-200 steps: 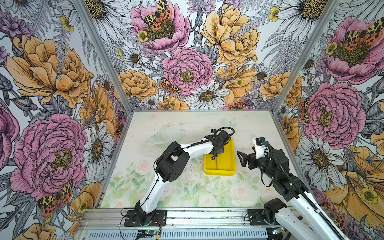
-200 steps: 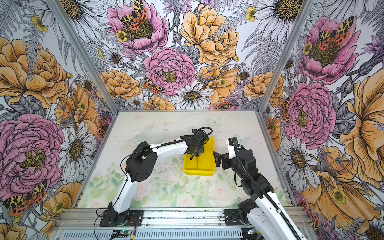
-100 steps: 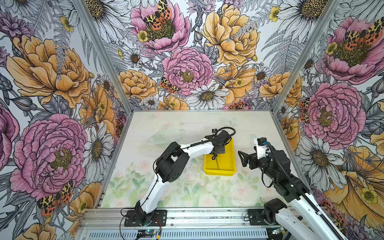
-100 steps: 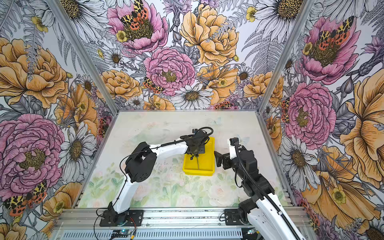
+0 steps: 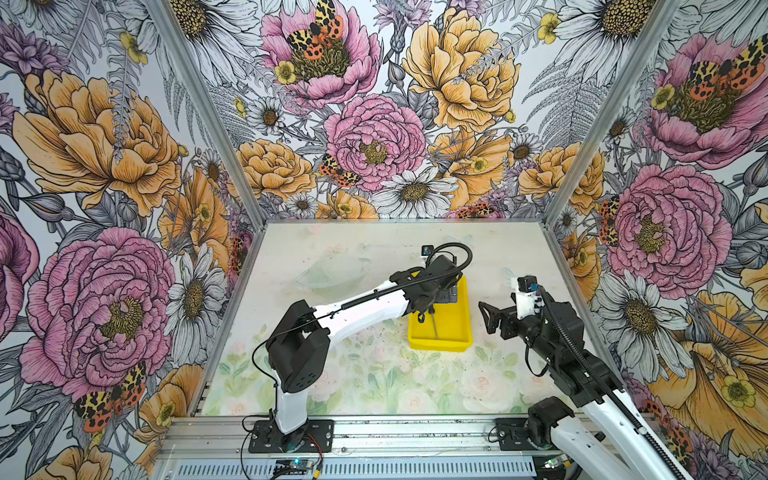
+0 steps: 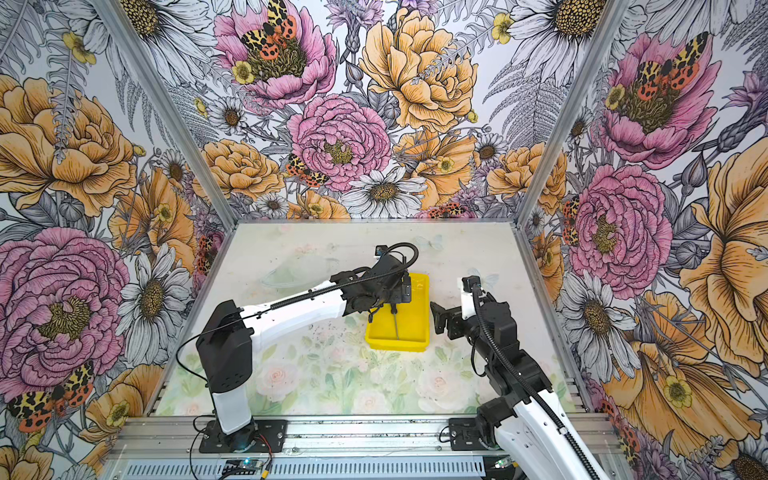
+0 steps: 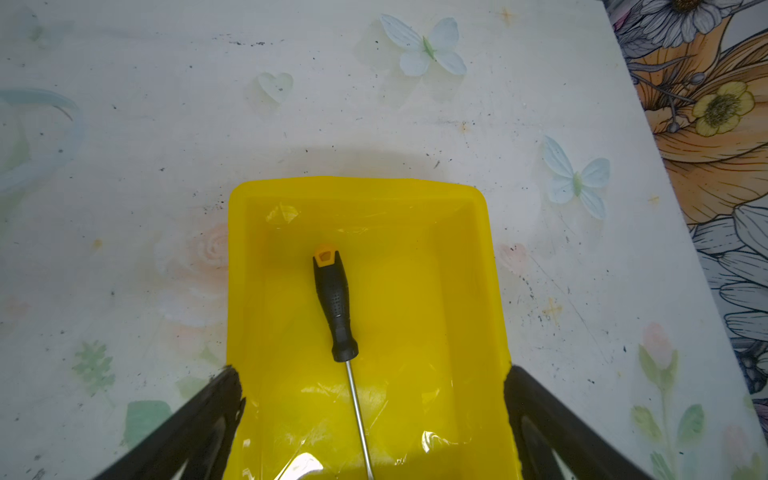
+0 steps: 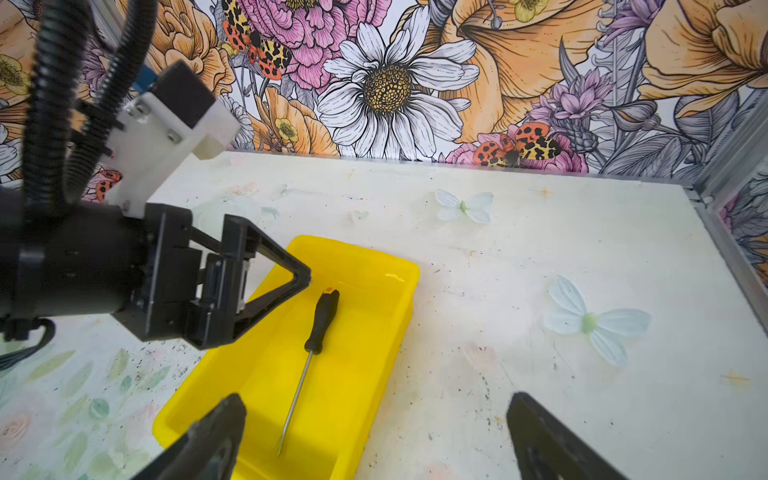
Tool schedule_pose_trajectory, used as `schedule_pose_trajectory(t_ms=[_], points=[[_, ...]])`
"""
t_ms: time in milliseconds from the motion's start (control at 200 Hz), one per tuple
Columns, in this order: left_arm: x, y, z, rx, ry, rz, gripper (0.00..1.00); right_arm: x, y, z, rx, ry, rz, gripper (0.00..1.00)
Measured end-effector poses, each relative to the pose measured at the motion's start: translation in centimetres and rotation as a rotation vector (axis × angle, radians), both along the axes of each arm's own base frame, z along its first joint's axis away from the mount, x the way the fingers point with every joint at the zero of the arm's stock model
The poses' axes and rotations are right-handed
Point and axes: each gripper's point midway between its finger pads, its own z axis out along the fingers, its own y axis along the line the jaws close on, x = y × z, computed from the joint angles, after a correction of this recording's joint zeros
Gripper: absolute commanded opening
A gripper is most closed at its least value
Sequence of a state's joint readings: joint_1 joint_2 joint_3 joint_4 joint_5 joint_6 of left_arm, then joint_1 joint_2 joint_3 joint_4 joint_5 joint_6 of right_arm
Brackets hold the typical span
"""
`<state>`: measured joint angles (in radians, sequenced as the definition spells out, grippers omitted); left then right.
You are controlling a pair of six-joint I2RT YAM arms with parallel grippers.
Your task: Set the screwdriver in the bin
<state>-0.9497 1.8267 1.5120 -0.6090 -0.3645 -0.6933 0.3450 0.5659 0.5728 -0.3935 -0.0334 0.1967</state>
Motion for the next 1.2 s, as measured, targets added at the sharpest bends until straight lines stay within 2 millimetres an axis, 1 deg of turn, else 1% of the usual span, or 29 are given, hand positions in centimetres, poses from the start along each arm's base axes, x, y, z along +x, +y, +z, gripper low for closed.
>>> schedule_pose_trajectory(t_ms=[195, 335, 385, 486, 586, 686, 821, 946, 1011, 1076, 1146, 1201], points=[[-1.7, 3.5, 1.3, 0.045, -0.043, -0.010, 0.99, 0.0, -0.5, 0.1, 0.008, 0.001, -0.029, 0.99], [-2.8, 6.8, 2.2, 0.092, -0.092, -0.012, 0.99, 0.2, -1.3, -0.1, -0.008, 0.002, -0.080, 0.99], [-3.0, 8.0, 2.3, 0.111, -0.105, -0.008, 0.99, 0.3, -1.8, -0.1, -0.013, 0.002, -0.108, 0.99], [-3.1, 11.3, 2.3, 0.157, -0.134, 0.018, 0.99, 0.7, -3.0, -0.1, -0.021, -0.003, -0.184, 1.00], [-3.1, 15.3, 2.2, 0.187, -0.160, 0.063, 0.99, 0.9, -4.5, -0.2, -0.036, -0.007, -0.272, 1.00], [-3.2, 19.6, 2.1, 0.203, -0.190, 0.121, 0.99, 0.9, -6.0, -1.4, -0.066, 0.004, -0.353, 0.99], [-3.6, 25.6, 1.9, 0.190, -0.260, 0.233, 0.99, 0.2, -8.0, -3.3, -0.102, 0.006, -0.451, 0.99], [-4.5, 30.8, 1.2, 0.177, -0.317, 0.357, 0.99, -0.6, -9.2, -3.8, -0.106, -0.026, -0.499, 0.99], [-5.0, 33.0, 0.9, 0.176, -0.338, 0.418, 0.99, -1.0, -9.4, -4.0, -0.111, -0.049, -0.504, 1.00], [-5.2, 34.7, 0.6, 0.175, -0.344, 0.461, 0.99, -1.1, -9.8, -4.4, -0.123, -0.065, -0.514, 1.00], [-5.2, 36.0, 0.3, 0.173, -0.347, 0.487, 0.99, -1.2, -10.0, -4.9, -0.145, -0.080, -0.521, 0.99], [-5.1, 36.4, 0.2, 0.178, -0.356, 0.487, 0.99, -1.1, -10.1, -5.3, -0.167, -0.091, -0.516, 1.00]])
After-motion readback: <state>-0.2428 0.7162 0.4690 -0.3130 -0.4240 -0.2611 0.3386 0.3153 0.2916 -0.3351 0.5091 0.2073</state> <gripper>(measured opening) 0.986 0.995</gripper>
